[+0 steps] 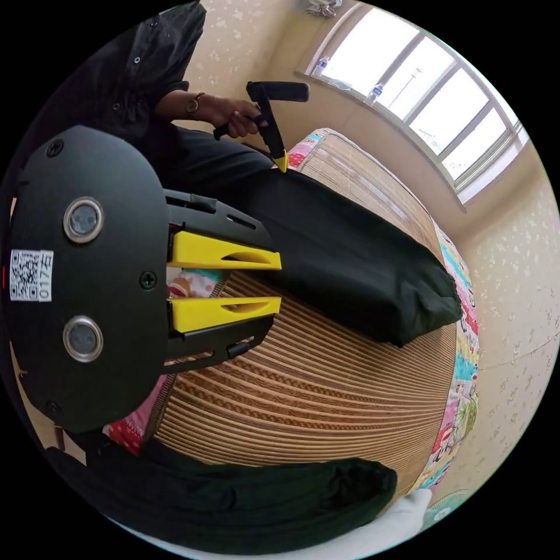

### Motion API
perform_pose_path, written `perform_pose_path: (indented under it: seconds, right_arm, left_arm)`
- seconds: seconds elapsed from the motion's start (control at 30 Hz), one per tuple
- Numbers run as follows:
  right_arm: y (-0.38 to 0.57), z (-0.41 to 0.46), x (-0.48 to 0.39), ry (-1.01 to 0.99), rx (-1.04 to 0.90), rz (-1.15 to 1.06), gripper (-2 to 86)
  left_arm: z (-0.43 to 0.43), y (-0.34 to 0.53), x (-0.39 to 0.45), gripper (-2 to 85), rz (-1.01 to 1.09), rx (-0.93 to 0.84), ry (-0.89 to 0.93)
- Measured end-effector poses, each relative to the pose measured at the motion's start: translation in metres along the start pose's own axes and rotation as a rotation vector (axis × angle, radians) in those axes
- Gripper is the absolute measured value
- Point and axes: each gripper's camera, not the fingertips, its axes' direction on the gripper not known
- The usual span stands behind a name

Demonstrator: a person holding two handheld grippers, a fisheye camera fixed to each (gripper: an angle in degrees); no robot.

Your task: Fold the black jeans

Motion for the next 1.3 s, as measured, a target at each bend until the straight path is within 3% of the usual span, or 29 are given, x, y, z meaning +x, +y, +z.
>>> perform_pose_path:
  seconds: [0.2, 0.47, 0.6, 0.87, 1.17, 1.3]
  right_arm:
    - [0.015, -0.013, -0.010, -0.006, 0.083, 0.043, 4.5]
    - [0.010, -0.056, 0.005, -0.106, 0.081, 0.071, 2.9]
    - [0.010, -0.058, 0.015, -0.135, 0.043, 0.088, 2.8]
    - [0.005, -0.088, -0.001, -0.079, 0.078, 0.015, 3.6]
    - [-0.007, -0.113, -0.006, -0.014, 0.106, 0.067, 5.9]
    - [-0.007, -0.107, 0.002, -0.116, 0.090, 0.090, 4.9]
  left_arm:
    - [0.014, 0.003, 0.024, 4.2, 0.049, -0.066, -0.135]
    - [0.016, 0.003, 0.026, 2.7, 0.104, -0.140, -0.065]
    - [0.032, 0.013, 0.008, 3.5, 0.021, -0.165, -0.037]
    - [0.011, 0.030, 0.008, 7.3, 0.045, 0.007, -0.022]
    - [0.036, 0.015, 0.018, 5.2, 0.079, -0.055, -0.087]
    - [0.039, 0.014, 0.007, 4.5, 0.034, -0.043, -0.042]
